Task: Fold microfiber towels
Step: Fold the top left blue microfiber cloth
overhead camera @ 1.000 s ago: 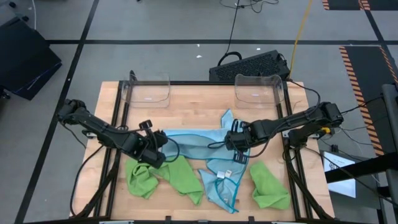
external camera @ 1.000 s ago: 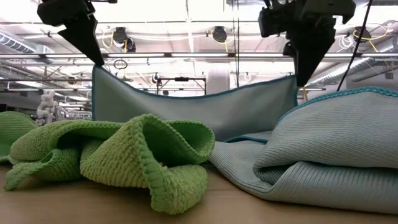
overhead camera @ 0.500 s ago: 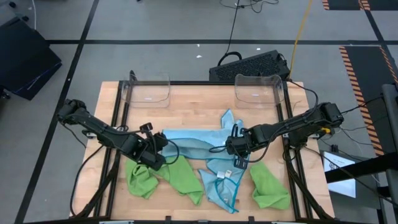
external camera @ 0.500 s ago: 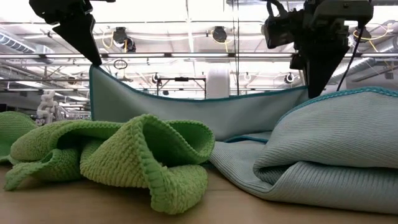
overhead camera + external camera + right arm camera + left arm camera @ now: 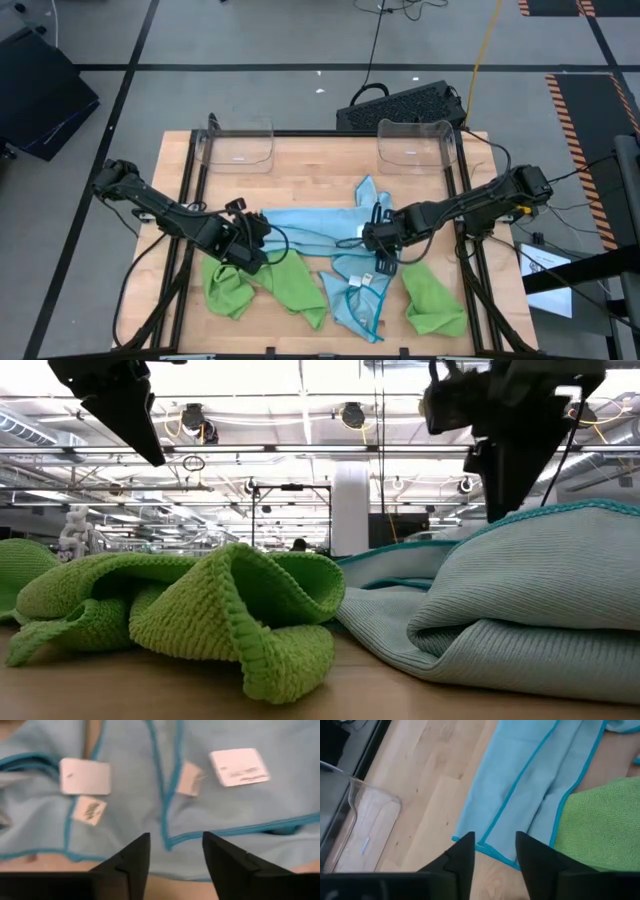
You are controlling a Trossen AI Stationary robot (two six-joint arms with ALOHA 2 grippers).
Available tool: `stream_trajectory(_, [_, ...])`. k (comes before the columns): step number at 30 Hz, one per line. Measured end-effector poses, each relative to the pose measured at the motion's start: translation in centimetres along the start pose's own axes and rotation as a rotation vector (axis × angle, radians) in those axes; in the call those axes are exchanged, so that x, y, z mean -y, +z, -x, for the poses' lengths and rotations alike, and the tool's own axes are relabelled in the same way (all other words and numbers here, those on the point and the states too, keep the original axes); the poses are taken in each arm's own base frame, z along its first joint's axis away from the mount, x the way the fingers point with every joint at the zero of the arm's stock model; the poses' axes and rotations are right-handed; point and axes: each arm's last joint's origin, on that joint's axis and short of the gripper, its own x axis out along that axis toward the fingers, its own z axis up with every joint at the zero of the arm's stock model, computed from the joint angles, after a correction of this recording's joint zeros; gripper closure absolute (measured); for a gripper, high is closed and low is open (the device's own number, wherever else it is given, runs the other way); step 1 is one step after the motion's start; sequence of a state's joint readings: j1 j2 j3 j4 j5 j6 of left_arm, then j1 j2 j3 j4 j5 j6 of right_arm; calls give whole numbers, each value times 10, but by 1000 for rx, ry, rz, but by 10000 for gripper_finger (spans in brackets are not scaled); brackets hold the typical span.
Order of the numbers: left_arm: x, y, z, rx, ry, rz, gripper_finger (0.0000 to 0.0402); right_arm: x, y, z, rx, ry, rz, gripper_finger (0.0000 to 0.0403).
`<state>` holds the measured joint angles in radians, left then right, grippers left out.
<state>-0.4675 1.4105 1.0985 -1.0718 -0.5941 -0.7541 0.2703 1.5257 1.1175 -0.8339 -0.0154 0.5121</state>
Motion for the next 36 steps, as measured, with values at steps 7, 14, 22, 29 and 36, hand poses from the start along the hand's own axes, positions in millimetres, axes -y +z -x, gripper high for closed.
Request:
stream_trajectory(7, [0, 1, 0, 11, 5, 12, 236, -11, -7, 0, 6, -25, 50, 198])
stream_trajectory(14, [8, 8, -2, 80, -29, 3, 236, -17, -27, -11, 21, -174, 114, 203])
stream_trajectory(22, [13, 12, -4, 121, -38, 2, 236, -24, -53, -36, 111, -265, 239, 189])
stream_trajectory(29, [13, 12, -2, 174, 9, 63, 236, -25, -63, -58, 262, -278, 386, 189])
stream_trajectory(36, [15, 16, -2, 224, 8, 92, 236, -19, -65, -63, 310, -376, 474, 209])
